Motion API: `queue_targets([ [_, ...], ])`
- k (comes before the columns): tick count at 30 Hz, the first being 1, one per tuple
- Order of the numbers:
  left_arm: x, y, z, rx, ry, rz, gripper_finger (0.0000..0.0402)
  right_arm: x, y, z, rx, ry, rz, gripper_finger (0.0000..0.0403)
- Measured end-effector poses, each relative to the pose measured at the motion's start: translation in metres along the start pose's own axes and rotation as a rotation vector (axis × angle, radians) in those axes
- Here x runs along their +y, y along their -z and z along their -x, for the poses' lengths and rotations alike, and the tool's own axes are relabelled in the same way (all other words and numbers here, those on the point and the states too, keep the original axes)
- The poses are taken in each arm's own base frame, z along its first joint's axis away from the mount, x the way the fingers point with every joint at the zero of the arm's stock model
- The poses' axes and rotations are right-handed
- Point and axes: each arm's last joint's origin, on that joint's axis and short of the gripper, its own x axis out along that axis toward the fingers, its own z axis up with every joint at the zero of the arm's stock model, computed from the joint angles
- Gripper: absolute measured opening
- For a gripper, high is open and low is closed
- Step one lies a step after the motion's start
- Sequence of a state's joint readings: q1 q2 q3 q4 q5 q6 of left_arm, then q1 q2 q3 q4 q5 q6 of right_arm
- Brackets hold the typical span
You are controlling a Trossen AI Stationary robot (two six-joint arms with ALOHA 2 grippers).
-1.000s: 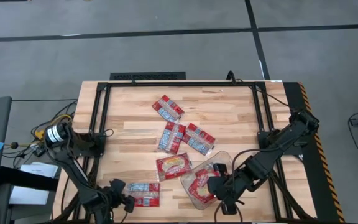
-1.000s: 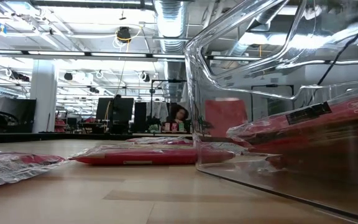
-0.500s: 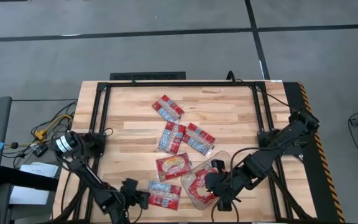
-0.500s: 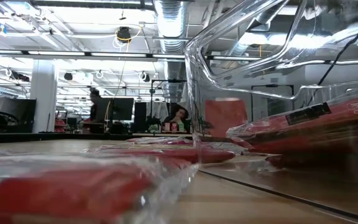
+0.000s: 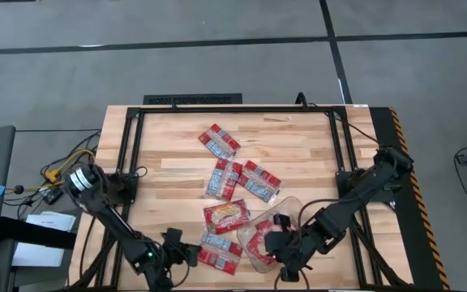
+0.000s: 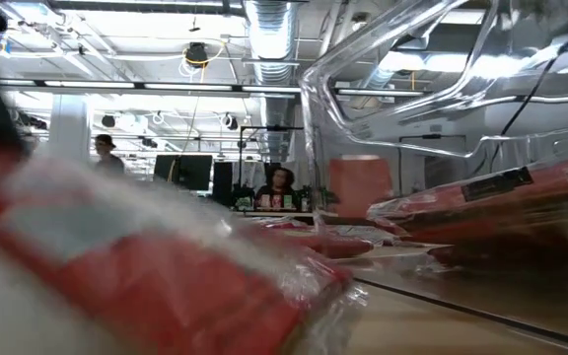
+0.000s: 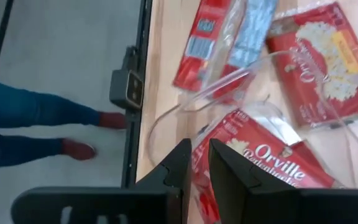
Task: Sort popcorn bags into baskets
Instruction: Put the red popcorn bag into the transparent bin
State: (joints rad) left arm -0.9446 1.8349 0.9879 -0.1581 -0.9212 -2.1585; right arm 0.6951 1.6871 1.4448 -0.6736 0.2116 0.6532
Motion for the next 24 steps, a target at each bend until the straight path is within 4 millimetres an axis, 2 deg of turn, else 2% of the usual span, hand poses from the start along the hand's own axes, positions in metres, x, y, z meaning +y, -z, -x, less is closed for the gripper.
queue_targets([
  [6,-0.029,-0.016,0.020,0.009,0.075,0.025,0.0000,0.008,0.004,0.018,-0.020,-0.041,-0.014,0.0081],
  [14,-0.074,-0.050,0.046,-0.057,0.192,0.020,0.0000,0.016,0.014,0.038,-0.036,-0.035,-0.030,0.0081],
  [24,-0.143,-0.082,0.056,-0.136,0.277,0.004,0.0000,0.020,0.028,0.076,-0.113,0.016,-0.082,0.0082],
])
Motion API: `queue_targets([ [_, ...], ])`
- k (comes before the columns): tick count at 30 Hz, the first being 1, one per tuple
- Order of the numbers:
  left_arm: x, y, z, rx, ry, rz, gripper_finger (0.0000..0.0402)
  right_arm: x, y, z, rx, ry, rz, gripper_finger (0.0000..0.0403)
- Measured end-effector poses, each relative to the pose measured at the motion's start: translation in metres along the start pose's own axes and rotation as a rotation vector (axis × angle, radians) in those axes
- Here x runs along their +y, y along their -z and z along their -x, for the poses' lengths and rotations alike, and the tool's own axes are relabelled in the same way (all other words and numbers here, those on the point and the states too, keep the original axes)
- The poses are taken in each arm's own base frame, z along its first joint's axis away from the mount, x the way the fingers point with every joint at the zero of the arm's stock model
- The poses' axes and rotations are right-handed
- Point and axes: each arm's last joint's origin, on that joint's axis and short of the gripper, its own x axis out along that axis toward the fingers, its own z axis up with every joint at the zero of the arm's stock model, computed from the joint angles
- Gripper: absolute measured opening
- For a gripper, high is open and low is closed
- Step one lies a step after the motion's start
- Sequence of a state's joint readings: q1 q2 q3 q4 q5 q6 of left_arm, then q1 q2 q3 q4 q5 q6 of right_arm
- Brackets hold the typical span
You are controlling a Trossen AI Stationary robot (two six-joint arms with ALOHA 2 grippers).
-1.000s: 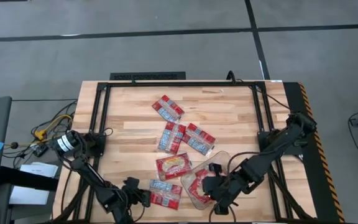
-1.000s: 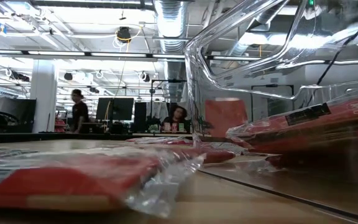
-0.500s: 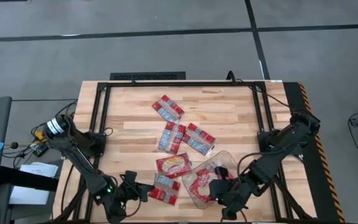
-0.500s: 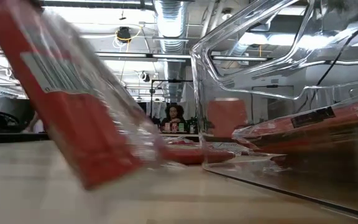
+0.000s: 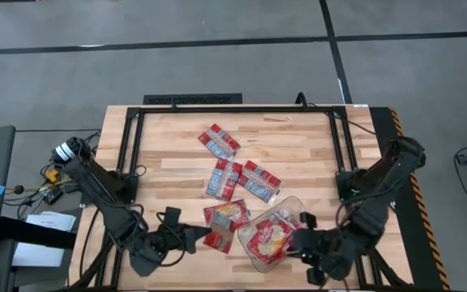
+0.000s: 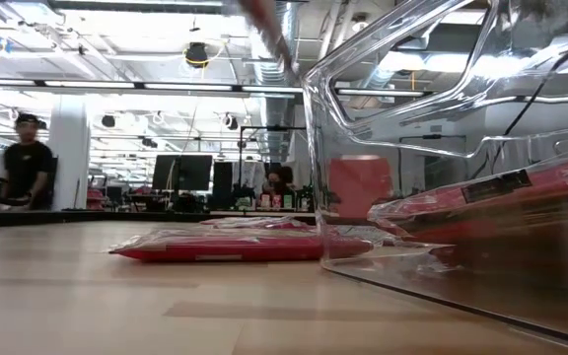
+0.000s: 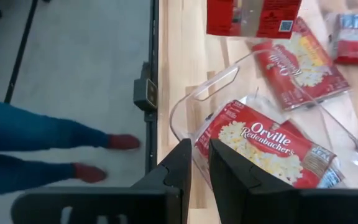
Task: Sort popcorn bags into baskets
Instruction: Put the red popcorn bag into the transparent bin
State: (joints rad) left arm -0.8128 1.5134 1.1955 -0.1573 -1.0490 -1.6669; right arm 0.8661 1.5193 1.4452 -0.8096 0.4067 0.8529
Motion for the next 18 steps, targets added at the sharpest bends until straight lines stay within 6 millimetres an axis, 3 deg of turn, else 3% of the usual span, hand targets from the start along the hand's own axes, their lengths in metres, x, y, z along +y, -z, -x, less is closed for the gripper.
queue_targets([
  [8,-0.034,-0.017,-0.024,-0.098,0.101,0.000,0.0000,0.003,0.007,0.028,-0.111,0.026,-0.043,0.0082],
  [13,-0.035,-0.013,-0.049,-0.134,0.150,0.027,0.0000,0.005,0.010,0.036,-0.150,0.027,-0.044,0.0082],
  [18,-0.022,-0.001,-0.082,-0.173,0.178,0.101,0.0000,0.005,0.011,0.037,-0.150,0.022,-0.048,0.0082],
])
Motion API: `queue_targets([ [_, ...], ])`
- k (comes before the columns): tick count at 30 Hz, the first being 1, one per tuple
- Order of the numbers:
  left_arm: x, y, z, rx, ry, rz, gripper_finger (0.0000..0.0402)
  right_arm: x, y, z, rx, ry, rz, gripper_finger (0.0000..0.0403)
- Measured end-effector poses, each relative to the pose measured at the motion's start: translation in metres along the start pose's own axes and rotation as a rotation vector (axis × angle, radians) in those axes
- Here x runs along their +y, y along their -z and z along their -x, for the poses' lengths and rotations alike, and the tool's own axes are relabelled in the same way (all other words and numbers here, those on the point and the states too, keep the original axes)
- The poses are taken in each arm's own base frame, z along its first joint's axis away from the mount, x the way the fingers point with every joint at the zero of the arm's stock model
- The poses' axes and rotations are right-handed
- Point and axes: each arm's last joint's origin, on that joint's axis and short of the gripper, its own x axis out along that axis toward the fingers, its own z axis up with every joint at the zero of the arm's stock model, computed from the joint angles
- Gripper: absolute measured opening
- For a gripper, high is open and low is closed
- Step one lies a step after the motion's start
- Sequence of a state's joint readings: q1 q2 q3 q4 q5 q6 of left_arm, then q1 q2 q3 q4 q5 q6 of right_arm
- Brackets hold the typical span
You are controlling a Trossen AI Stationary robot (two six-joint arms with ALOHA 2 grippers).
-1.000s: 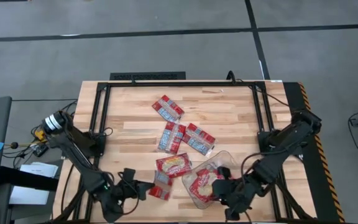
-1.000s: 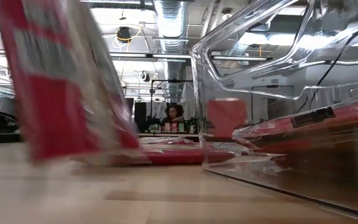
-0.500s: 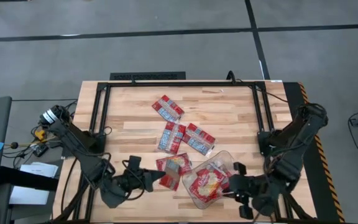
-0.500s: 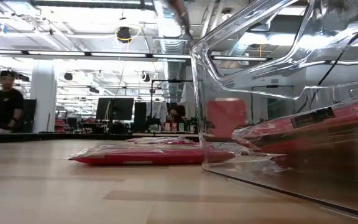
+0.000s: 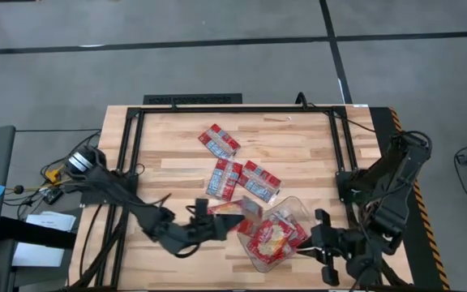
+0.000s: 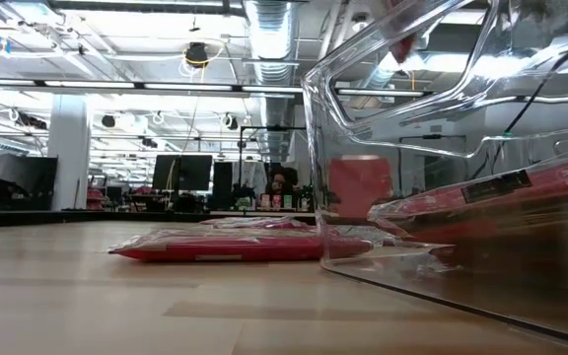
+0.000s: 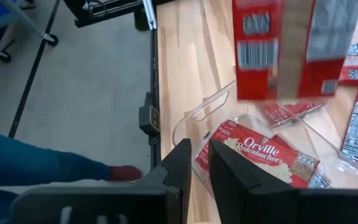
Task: Sort popcorn bags into baskets
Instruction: Put the red popcorn bag into the transparent bin
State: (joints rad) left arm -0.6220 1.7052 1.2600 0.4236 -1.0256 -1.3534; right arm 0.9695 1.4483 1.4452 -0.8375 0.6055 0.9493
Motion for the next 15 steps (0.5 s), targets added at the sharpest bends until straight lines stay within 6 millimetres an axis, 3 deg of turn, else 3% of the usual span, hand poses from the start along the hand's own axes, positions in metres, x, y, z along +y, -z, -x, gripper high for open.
queue_targets([
  [7,0.028,0.026,-0.040,-0.059,0.025,0.082,0.0000,0.000,0.000,0.000,0.001,0.000,-0.004,0.0082],
  [15,0.050,0.058,-0.079,-0.011,0.024,0.144,0.0000,0.000,0.000,0.000,0.000,-0.001,-0.006,0.0082],
])
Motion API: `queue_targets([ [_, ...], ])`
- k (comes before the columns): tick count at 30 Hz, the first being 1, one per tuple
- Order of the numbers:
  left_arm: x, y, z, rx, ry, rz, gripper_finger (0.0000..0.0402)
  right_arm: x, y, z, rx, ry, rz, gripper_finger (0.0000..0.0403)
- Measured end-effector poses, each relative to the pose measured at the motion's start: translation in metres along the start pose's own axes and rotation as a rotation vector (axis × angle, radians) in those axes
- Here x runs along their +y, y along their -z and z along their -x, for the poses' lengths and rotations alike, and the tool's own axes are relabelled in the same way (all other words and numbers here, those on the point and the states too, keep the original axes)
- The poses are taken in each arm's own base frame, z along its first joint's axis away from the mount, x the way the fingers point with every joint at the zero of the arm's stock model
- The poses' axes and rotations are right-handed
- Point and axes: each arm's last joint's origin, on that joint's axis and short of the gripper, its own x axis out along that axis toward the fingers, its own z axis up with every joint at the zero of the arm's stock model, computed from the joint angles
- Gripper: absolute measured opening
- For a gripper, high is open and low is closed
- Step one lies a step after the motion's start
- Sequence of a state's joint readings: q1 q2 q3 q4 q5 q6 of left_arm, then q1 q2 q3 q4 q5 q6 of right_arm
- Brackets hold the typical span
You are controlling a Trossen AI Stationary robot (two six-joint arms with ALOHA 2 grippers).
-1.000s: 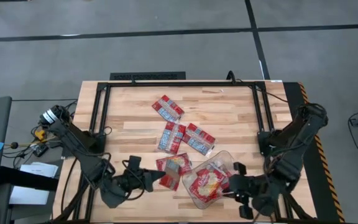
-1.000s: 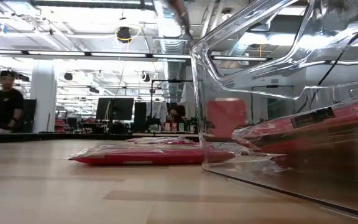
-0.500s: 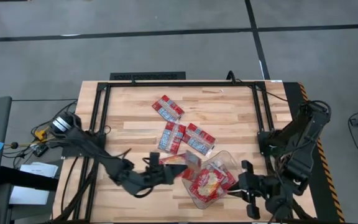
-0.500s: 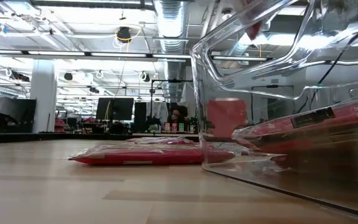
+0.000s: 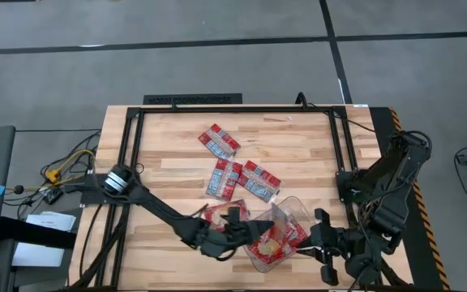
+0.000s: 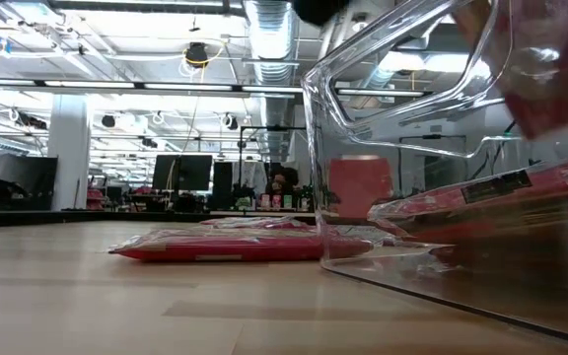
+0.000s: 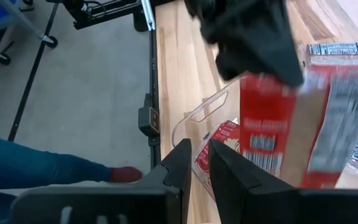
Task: Sort popcorn bags into baskets
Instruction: Put the red popcorn bag into the transparent bin
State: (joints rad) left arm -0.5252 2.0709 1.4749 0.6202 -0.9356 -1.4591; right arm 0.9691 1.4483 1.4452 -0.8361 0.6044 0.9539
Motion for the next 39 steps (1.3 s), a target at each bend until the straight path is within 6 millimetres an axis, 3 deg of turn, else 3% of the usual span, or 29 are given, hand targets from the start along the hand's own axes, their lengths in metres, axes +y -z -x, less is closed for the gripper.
queue_targets([
  [8,0.028,0.016,-0.013,0.123,-0.027,0.061,0.0023,0.001,0.001,0.000,0.005,-0.008,0.000,0.0082],
  [12,0.032,0.019,-0.011,0.239,-0.025,0.024,0.0073,0.003,0.004,0.003,0.012,-0.021,0.012,0.0082],
  [19,0.021,0.025,-0.009,0.574,0.093,0.026,0.0179,0.007,0.011,0.009,0.026,-0.035,0.026,0.0082],
  [24,0.020,0.028,-0.006,0.744,0.105,0.064,0.0225,0.005,0.019,0.004,0.063,0.020,0.026,0.0082],
  [31,0.016,0.028,-0.004,0.825,0.088,0.122,0.0243,0.010,0.029,-0.007,0.092,0.061,0.056,0.0082],
  [39,0.013,0.000,-0.021,0.698,-0.109,-0.004,0.0243,0.013,0.037,-0.024,0.112,0.112,0.093,0.0082],
])
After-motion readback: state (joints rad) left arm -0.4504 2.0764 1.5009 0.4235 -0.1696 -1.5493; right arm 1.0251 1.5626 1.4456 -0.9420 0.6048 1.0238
